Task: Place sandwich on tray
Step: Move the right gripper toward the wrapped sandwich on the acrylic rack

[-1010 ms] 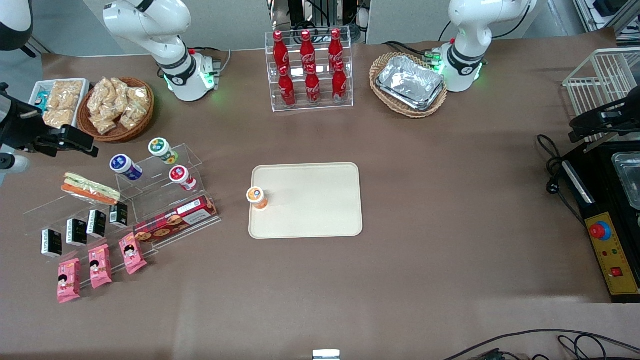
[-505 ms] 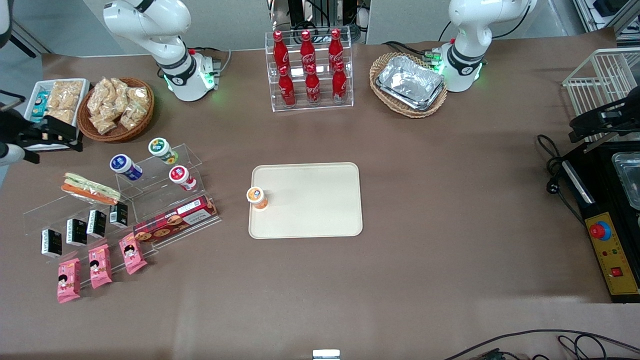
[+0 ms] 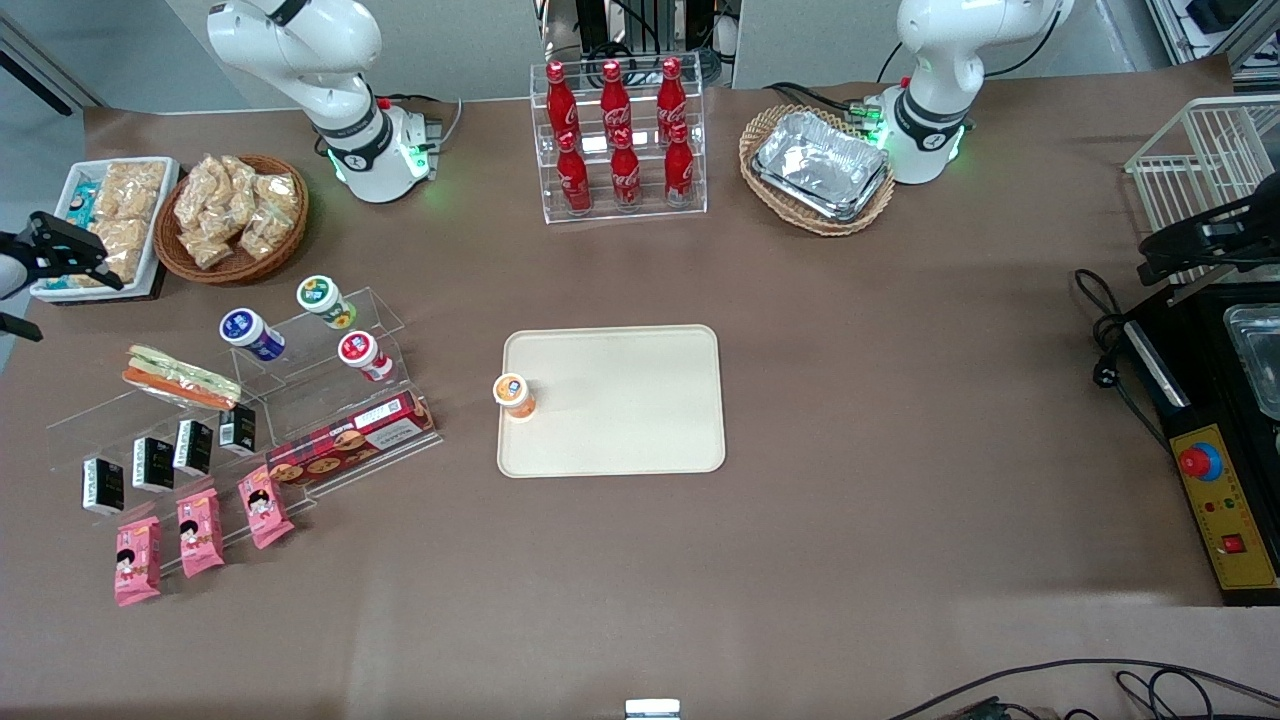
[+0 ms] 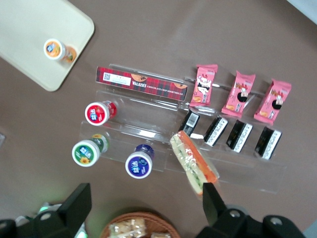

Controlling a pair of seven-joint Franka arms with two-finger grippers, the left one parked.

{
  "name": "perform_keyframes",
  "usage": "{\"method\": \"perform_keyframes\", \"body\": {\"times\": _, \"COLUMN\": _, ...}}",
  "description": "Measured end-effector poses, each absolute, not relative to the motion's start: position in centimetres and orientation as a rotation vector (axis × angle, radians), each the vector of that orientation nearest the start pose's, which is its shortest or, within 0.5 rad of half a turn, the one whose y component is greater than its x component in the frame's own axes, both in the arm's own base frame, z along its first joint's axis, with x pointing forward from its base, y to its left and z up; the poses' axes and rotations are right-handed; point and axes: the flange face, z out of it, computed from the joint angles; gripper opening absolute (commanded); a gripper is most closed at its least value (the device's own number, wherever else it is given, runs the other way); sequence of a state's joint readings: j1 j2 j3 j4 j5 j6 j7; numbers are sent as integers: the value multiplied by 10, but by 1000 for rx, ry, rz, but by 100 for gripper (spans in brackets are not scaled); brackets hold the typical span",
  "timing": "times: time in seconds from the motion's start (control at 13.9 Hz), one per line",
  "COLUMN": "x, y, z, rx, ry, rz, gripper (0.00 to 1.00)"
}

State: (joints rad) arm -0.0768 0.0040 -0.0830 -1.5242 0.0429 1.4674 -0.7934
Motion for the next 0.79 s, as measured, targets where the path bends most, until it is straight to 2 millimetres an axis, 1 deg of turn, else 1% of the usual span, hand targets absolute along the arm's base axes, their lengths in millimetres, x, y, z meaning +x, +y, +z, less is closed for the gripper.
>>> {"method": "perform_keyframes", "body": {"times": 0.07, "x": 540, "y": -85, "z": 634, "rx": -2897, "ry": -1034, "rz": 52, "gripper": 100}}
{"method": "perform_keyframes", "body": {"times": 0.22, "x": 541, "y": -96, "z": 626, "rx": -2861, "ry": -1121, "rz": 71, "gripper": 100}}
{"method": "perform_keyframes", "body": {"times": 0.36, "x": 542, "y": -110, "z": 611, "rx": -2824, "ry": -1181, "rz": 96, "gripper": 100}}
{"method": "perform_keyframes", "body": {"times": 0.58, "x": 541, "y": -130, "z": 588, "rx": -2795, "ry": -1217, "rz": 112, "gripper": 100}}
{"method": "perform_keyframes", "body": {"times": 0.79, "x": 542, "y": -139, "z": 565, "rx": -2756, "ry": -1300, "rz": 105, "gripper": 100}}
